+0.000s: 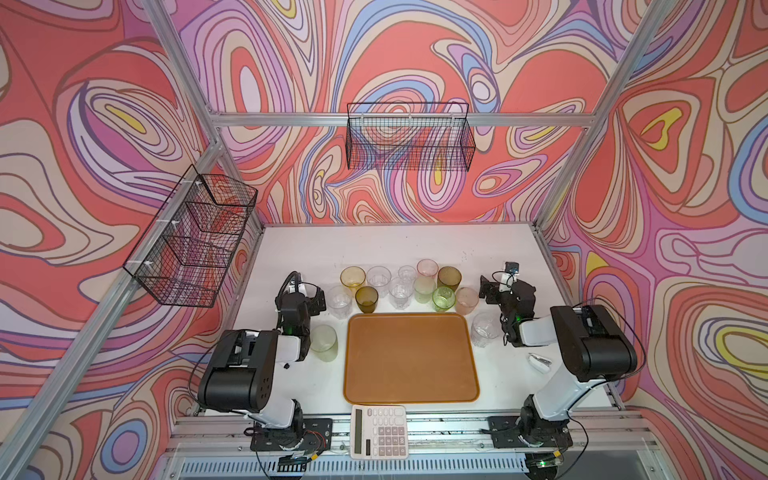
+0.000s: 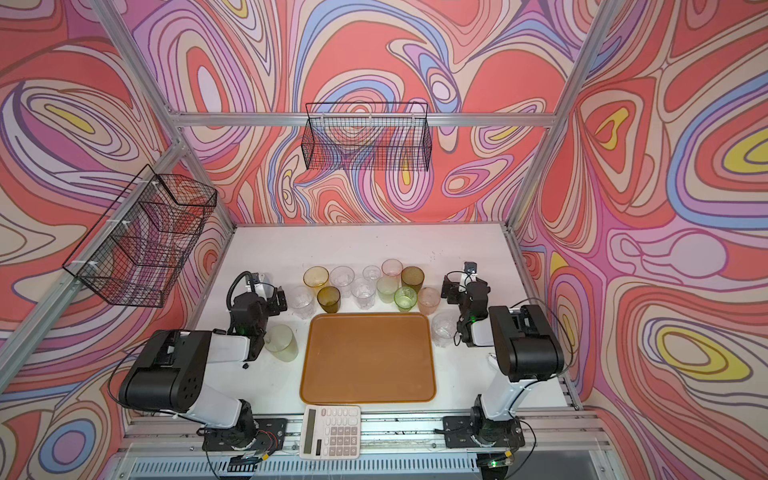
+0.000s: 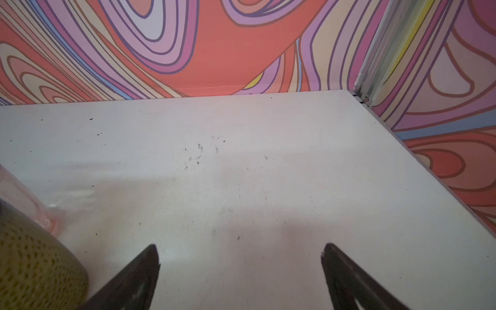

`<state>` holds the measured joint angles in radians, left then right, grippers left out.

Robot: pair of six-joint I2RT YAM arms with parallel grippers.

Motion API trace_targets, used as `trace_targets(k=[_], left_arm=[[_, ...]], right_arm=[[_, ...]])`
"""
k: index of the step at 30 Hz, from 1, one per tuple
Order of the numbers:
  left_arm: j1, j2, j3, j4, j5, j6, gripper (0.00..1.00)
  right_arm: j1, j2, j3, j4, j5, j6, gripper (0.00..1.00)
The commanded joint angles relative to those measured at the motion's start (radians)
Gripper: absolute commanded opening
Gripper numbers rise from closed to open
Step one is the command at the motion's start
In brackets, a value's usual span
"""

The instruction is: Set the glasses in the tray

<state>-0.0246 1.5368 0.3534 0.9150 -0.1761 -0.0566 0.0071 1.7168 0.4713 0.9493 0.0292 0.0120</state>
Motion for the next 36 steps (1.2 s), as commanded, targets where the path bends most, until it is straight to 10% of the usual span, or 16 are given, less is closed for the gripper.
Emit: trace_targets(k=[1, 36], left_arm=[[0.003, 0.003, 0.003, 0.008, 0.002, 0.0, 1.0], [-0.021, 0.008, 0.011, 0.004, 0.001, 0.035, 1.0]], right_arm=[[-0.002, 0.002, -0.002, 0.0, 0.003, -0.004, 0.99], [-0.003, 0.002, -0.002, 0.003, 0.003, -0.003, 0.99]])
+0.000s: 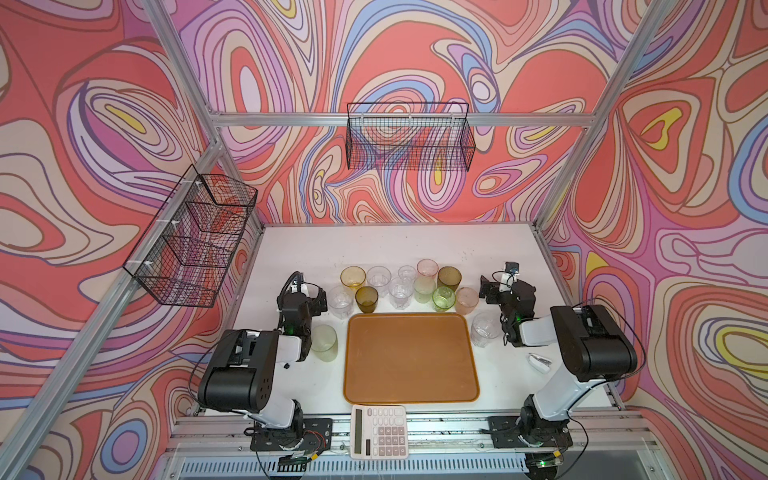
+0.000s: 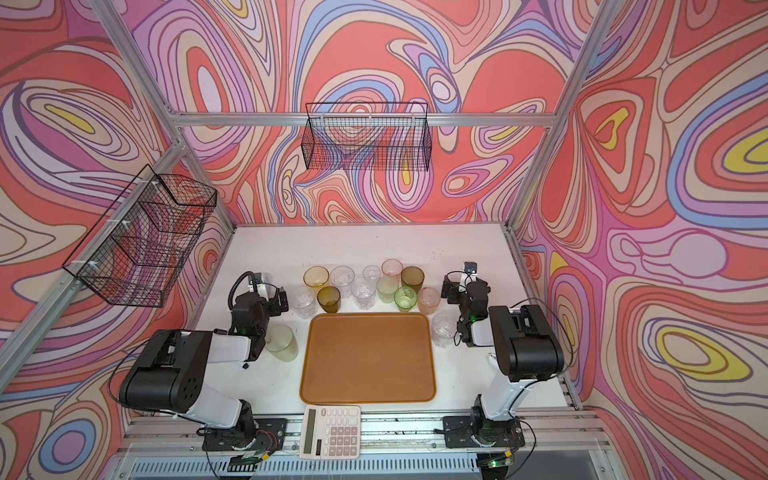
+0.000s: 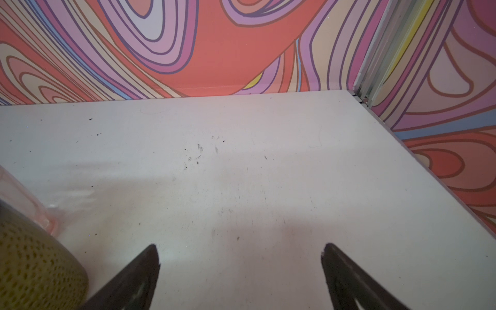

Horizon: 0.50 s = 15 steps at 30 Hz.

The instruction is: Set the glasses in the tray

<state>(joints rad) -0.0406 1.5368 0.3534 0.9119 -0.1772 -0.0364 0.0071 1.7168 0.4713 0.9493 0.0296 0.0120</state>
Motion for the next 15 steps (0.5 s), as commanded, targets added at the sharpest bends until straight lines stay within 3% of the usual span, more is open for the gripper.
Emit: trace_targets(k=[1, 7, 10, 15], left_arm=[[-0.005, 0.008, 0.011, 0.007, 0.003, 0.014, 1.0], [-0.005, -0.01, 0.01, -0.002, -0.016, 0.011, 1.0], [-0.007, -0.084, 0.022, -0.09, -0.048, -0.001, 1.0], [-0.045, -0.165, 0.068, -0.226, -0.174, 0.004, 1.0]], right_arm=[[-0.003, 0.001, -0.003, 0.006, 0.003, -0.004, 0.99], [-0.003, -0.03, -0.007, -0.007, 0.0, -0.011, 0.99], [-0.004, -0.09, 0.006, -0.086, 0.009, -0.007, 0.99], [0.008, -0.145, 0.035, -0.187, 0.079, 0.011, 0.99]])
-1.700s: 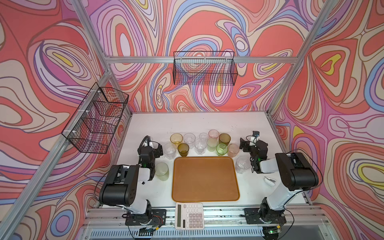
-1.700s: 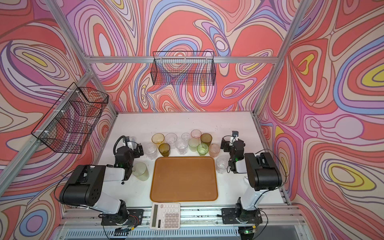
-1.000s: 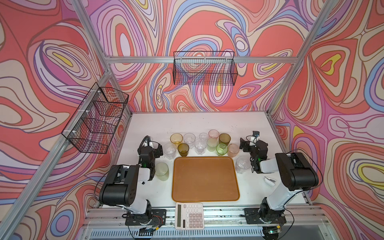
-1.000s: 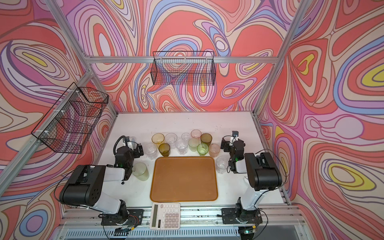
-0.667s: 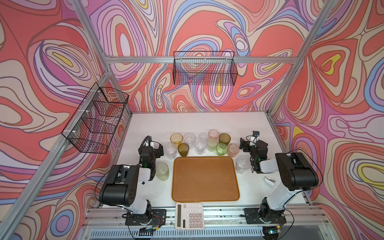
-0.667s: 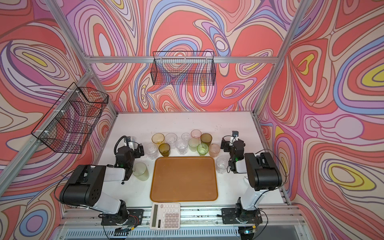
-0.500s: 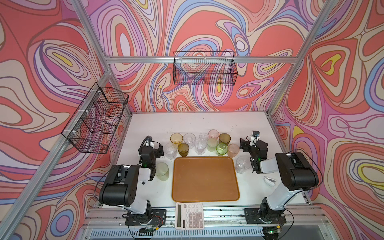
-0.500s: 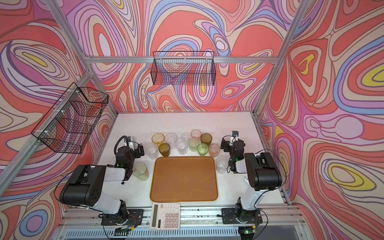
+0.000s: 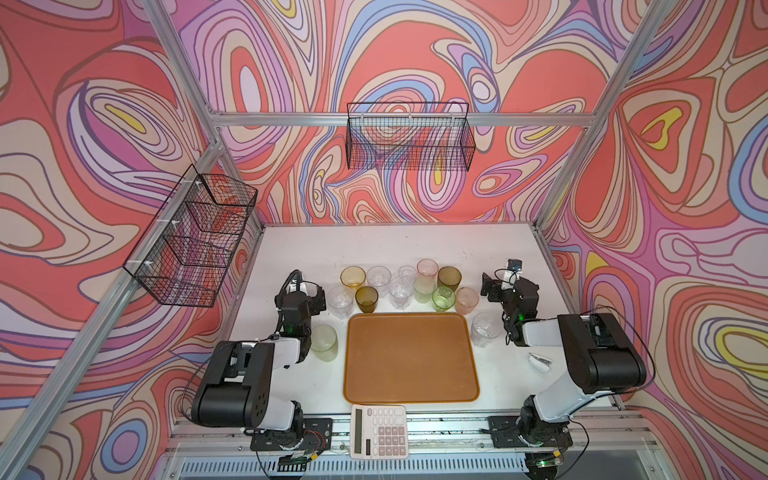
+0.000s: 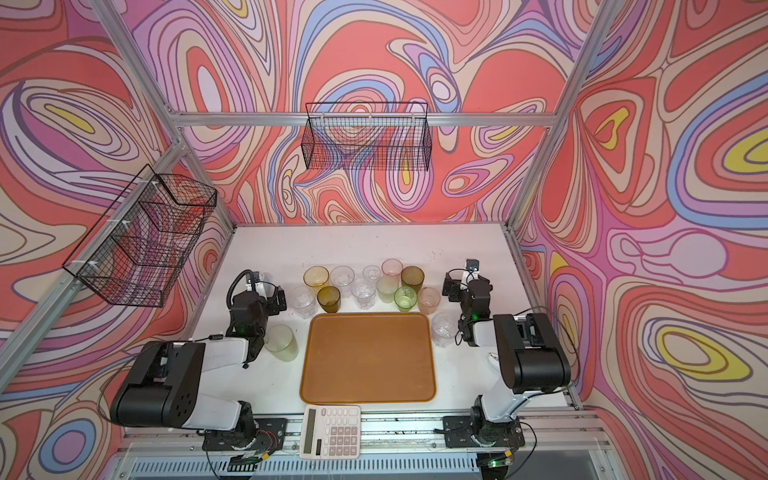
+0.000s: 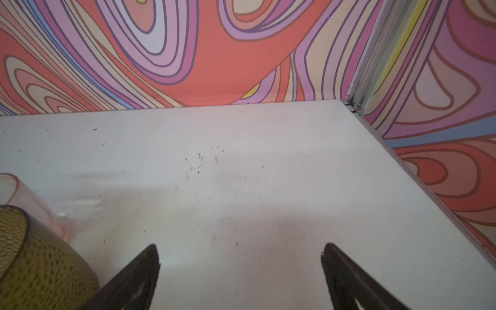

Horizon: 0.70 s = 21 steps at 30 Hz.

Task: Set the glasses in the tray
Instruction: 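Raise both arms and move the grippers over the cup cluster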

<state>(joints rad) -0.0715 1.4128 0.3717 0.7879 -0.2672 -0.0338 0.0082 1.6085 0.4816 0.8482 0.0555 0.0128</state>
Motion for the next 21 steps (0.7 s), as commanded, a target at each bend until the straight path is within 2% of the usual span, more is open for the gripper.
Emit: trace_targets(k=[1, 6, 9, 14, 21], left_arm=[[-0.014, -0.06, 0.073, -0.152, -0.088, 0.003, 1.0], [-0.017, -0.173, 0.134, -0.349, -0.148, -0.07, 1.0], [-0.025, -0.232, 0.22, -0.488, -0.165, -0.118, 1.0], [-0.077, -0.269, 0.306, -0.666, -0.275, -0.116, 1.0], [-0.085, -0.365, 0.477, -1.003, -0.183, -0.239, 1.0]], right_arm=[[0.009, -0.054, 0.035, -0.122, 0.06, 0.014, 0.99], [0.025, -0.134, 0.151, -0.402, 0.091, 0.059, 0.99], [0.029, -0.181, 0.222, -0.563, 0.145, 0.087, 0.99], [0.036, -0.221, 0.354, -0.842, 0.119, 0.13, 0.99], [0.046, -0.235, 0.544, -1.18, 0.102, 0.215, 0.99]])
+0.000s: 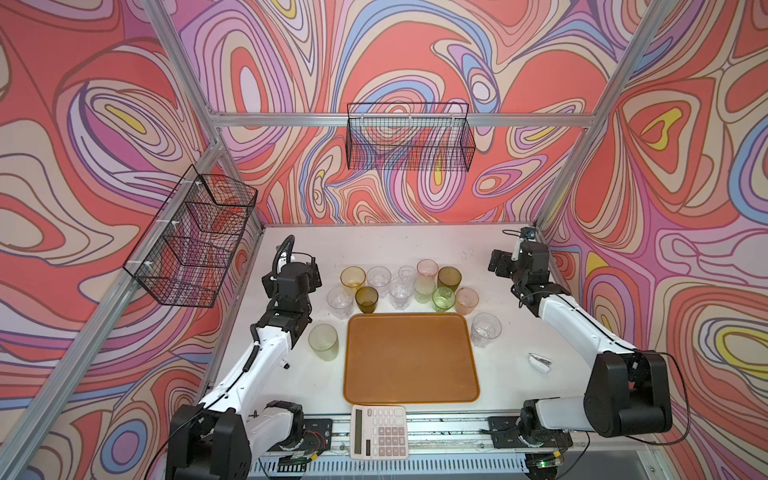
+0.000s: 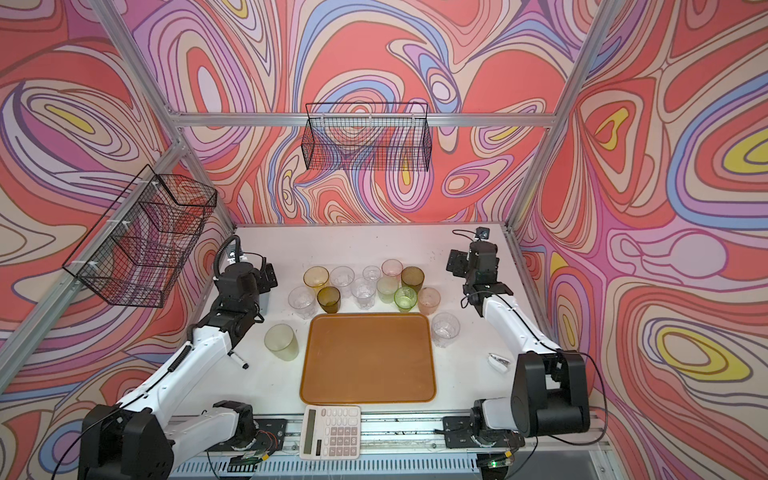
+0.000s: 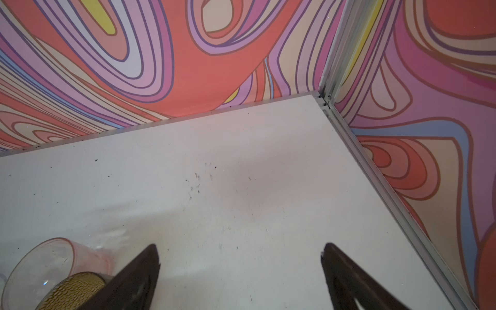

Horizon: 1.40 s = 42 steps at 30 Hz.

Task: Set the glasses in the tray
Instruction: 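Raise both arms and move the grippers over the cup cluster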

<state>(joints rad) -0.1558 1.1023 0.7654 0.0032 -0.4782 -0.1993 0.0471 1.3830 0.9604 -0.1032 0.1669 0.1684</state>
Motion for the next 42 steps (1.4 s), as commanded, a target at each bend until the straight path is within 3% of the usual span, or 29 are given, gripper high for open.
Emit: trace_targets(k=[1, 10, 13, 19, 27, 32, 42], left_arm=[[-0.001, -0.065, 0.117, -0.266, 0.059, -0.079, 1.0], [-0.002, 0.009, 0.369, -0.604, 0.416, -0.068, 1.0], [-0.002, 0.045, 0.395, -0.626, 0.521, -0.057, 1.0], [-0.002, 0.091, 0.405, -0.612, 0.624, -0.056, 1.0], [-0.001, 0.057, 0.359, -0.6, 0.694, -0.036, 1.0], [-0.002, 0.029, 0.325, -0.57, 0.72, -0.057, 1.0], [-0.002, 0.033, 0.331, -0.58, 0.728, -0.069, 1.0]], right_arm=[[0.007, 0.001, 0.1, -0.285, -0.016, 0.074, 0.98], [0.028, 0.055, 0.295, -0.662, -0.128, 0.115, 0.99], [0.041, 0.015, 0.272, -0.68, -0.125, 0.101, 0.96], [0.062, -0.013, 0.285, -0.781, -0.158, 0.098, 0.92], [0.145, -0.014, 0.312, -0.94, -0.201, 0.123, 0.82], [0.16, -0.043, 0.29, -0.943, -0.209, 0.138, 0.79], [0.19, -0.039, 0.261, -1.01, -0.233, 0.14, 0.61]])
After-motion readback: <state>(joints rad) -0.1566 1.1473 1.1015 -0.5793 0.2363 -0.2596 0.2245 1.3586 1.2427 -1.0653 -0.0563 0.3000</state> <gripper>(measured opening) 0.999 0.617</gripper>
